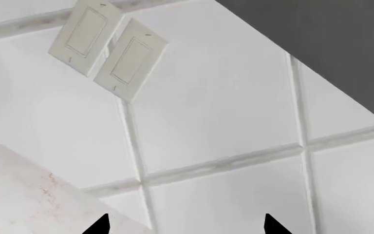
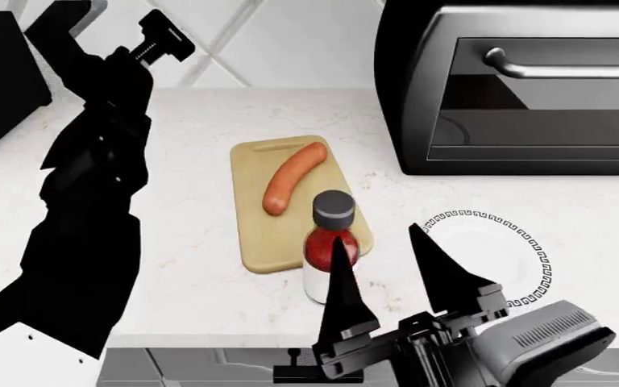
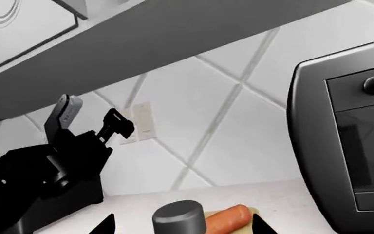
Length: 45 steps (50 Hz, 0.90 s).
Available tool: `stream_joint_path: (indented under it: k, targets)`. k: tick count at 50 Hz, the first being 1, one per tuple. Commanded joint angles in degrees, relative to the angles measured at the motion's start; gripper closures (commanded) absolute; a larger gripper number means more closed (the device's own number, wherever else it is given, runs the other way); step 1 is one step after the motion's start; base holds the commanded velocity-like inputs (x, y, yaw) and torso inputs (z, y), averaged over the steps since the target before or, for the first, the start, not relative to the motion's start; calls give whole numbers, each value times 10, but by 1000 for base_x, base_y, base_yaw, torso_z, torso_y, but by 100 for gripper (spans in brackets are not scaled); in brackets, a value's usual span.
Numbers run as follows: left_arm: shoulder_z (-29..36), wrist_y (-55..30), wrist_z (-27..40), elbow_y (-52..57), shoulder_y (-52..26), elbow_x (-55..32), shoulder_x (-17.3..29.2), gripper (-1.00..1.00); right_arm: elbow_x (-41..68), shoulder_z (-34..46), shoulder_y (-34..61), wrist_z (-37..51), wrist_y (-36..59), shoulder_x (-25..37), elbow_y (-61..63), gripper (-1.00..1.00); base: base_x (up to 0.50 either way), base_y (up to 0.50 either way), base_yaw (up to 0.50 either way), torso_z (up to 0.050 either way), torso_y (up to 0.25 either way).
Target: Pick the sausage from the plate and place it on the cutting board. Then pick the condiment bottle from the cabinet and place it next to the cutting board.
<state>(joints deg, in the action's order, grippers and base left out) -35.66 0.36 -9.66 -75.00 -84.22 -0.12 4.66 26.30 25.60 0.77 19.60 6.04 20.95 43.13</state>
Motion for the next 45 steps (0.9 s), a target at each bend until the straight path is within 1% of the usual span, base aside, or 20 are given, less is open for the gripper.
stream_joint_path:
  k: [1, 2, 3, 4, 5, 6, 8, 15, 18, 20, 22, 26, 33, 45]
  targets:
    - [8, 12, -59, 1, -47, -9, -9, -100, 17, -24, -12, 9, -8, 22, 33, -100, 0, 0, 0, 0, 0]
    - [10, 11, -61, 7, -49, -7, -9, -100, 19, -27, -12, 11, -8, 24, 35, -100, 0, 0, 0, 0, 0]
    - [14, -17, -62, 56, -36, -5, -19, -100, 23, -31, -13, 11, -9, 27, 38, -100, 0, 0, 0, 0, 0]
    - [16, -66, -63, 136, -13, -7, -35, -100, 27, -35, -13, 12, -10, 30, 39, -100, 0, 0, 0, 0, 0]
    - [32, -115, -59, 213, 9, -22, -46, -100, 32, -40, -13, 14, -10, 33, 42, -100, 0, 0, 0, 0, 0]
    - [66, -154, -46, 276, 31, -57, -46, -100, 37, -45, -13, 15, -9, 37, 45, -100, 0, 0, 0, 0, 0]
    - [103, -206, -26, 357, 59, -94, -45, -100, 43, -52, -12, 18, -7, 43, 51, -100, 0, 0, 0, 0, 0]
    - [177, -327, 12, 573, 142, -142, -40, -100, 58, -68, -11, 27, -2, 57, 65, -100, 0, 0, 0, 0, 0]
    - [198, -370, 22, 680, 190, -160, -38, -100, 60, -71, -9, 27, -3, 60, 66, -100, 0, 0, 0, 0, 0]
    - [206, -391, 26, 732, 216, -172, -34, -100, 64, -73, -6, 28, -2, 62, 69, -100, 0, 0, 0, 0, 0]
    - [207, -414, 28, 771, 236, -186, -30, -100, 67, -75, -2, 29, -1, 63, 71, -100, 0, 0, 0, 0, 0]
    - [221, -443, 27, 816, 263, -197, -17, -100, 72, -82, 1, 33, -1, 67, 74, -100, 0, 0, 0, 0, 0]
    - [233, -472, 25, 889, 304, -216, -6, -100, 93, -103, 9, 39, -5, 76, 75, -100, 0, 0, 0, 0, 0]
    - [194, -475, 20, 1022, 403, -276, -8, -100, 137, -116, 32, 34, -1, 93, 76, -100, 0, 0, 0, 0, 0]
